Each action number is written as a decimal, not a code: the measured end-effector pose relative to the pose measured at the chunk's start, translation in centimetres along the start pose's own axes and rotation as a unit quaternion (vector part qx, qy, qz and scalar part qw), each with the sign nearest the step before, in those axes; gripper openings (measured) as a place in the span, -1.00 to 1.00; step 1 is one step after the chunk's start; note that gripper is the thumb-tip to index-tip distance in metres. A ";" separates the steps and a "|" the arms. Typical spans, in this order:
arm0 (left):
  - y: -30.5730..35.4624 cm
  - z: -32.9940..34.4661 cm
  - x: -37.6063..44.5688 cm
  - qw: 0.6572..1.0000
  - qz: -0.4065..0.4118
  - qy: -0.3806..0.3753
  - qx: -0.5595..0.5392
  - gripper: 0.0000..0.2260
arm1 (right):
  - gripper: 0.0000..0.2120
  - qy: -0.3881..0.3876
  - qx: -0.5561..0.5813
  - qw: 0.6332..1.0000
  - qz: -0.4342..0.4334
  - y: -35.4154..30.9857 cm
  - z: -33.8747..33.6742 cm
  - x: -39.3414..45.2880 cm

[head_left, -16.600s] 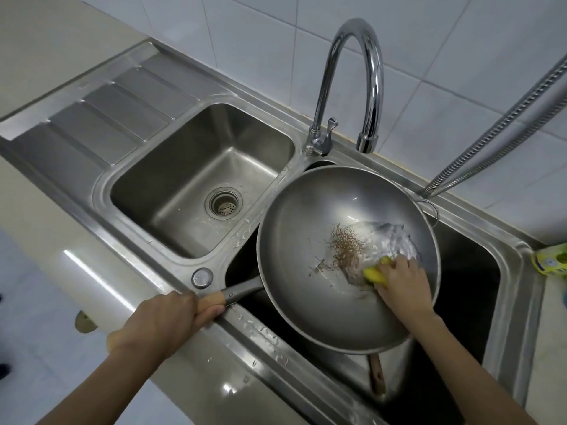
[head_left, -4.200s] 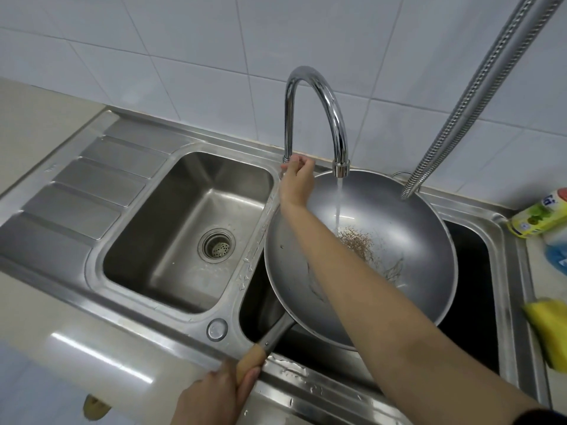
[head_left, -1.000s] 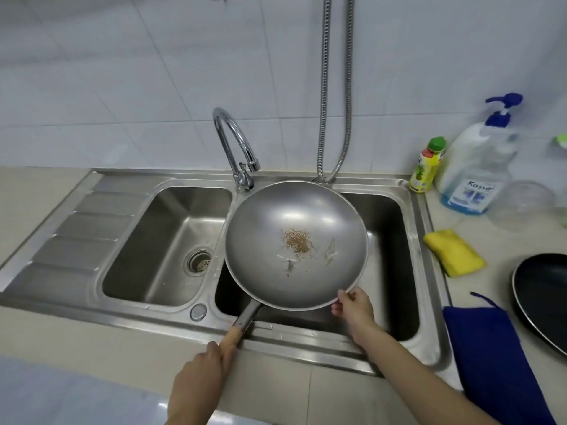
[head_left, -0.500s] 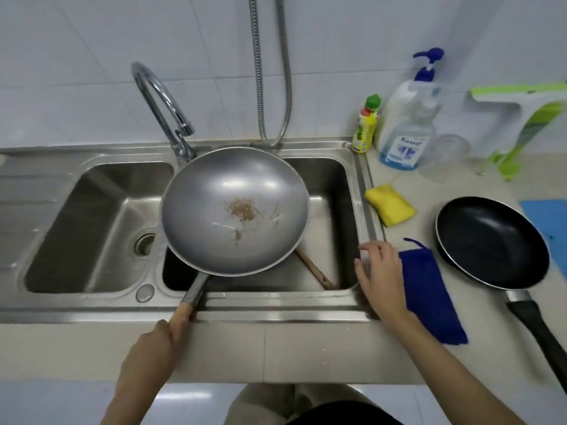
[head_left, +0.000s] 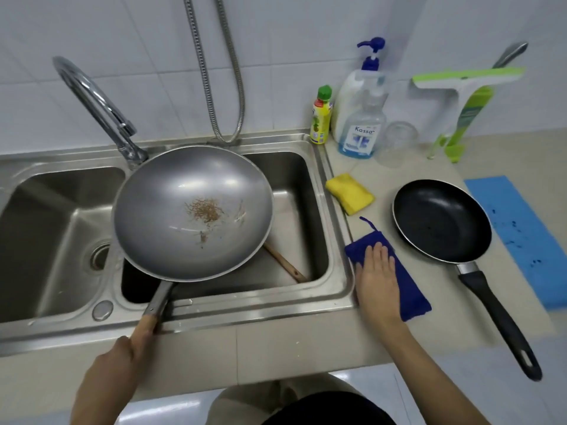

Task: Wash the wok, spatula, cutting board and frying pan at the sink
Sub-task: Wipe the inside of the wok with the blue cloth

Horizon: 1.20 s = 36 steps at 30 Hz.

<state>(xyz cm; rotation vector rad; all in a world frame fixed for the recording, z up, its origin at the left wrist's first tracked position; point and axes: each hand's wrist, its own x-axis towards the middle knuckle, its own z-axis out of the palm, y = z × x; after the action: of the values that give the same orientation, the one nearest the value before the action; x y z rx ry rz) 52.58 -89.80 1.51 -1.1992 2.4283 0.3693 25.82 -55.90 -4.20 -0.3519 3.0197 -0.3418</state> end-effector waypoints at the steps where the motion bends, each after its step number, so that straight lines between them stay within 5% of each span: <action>1: 0.0 0.0 0.0 1.000 -0.004 -0.004 -0.003 -0.56 | -0.56 0.006 0.092 0.995 0.032 -0.1 -0.8 -0.2; 3: 0.1 0.0 -0.1 1.000 0.008 -0.005 0.007 -0.56 | -0.59 0.037 0.292 0.950 0.104 -0.8 -2.6 -1.1; 6: 1.0 -0.9 -1.1 0.999 0.034 -0.010 0.016 -0.54 | -0.71 0.080 0.556 0.802 0.202 -3.6 -5.0 -2.0; 8: 1.2 -1.1 -1.2 1.000 0.026 -0.010 0.007 -0.56 | -0.75 0.041 0.679 0.687 0.255 -5.9 -5.6 -1.4; 11: 1.2 -0.9 -1.1 1.000 0.005 -0.009 -0.005 -0.56 | -0.74 -0.065 0.734 0.623 0.262 -10.0 -5.3 0.4; 14: 1.8 -1.5 -1.3 0.999 -0.008 -0.019 -0.030 -0.61 | -0.70 -0.142 0.735 0.635 0.191 -15.0 -4.2 2.6; 19: 2.7 -2.5 -1.2 0.995 -0.039 -0.040 -0.085 -0.62 | -0.71 -0.196 0.588 0.781 -0.070 -23.4 -1.2 6.4; 21: 2.5 -2.5 -0.9 0.994 -0.044 -0.042 -0.094 -0.60 | -0.72 -0.278 0.453 0.820 -0.214 -25.7 1.2 7.5; 24: 1.9 -1.8 -0.1 0.989 -0.072 -0.037 -0.128 -0.56 | -0.64 -0.445 0.178 0.776 -0.410 -27.5 5.2 8.4; 26: 1.8 -1.7 0.0 0.989 -0.065 -0.026 -0.129 -0.57 | -0.54 -0.477 0.108 0.742 -0.458 -27.8 6.9 8.6; 36: 1.1 -2.2 0.7 0.986 -0.082 -0.039 -0.142 -0.76 | -0.43 -0.397 -0.059 0.787 -0.468 -27.2 10.4 8.4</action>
<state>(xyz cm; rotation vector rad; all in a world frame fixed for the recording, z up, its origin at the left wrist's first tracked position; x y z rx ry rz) 50.75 -90.52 3.16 -1.4618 2.2452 0.7169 24.70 -85.88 -8.47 -1.5393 1.8342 -0.0075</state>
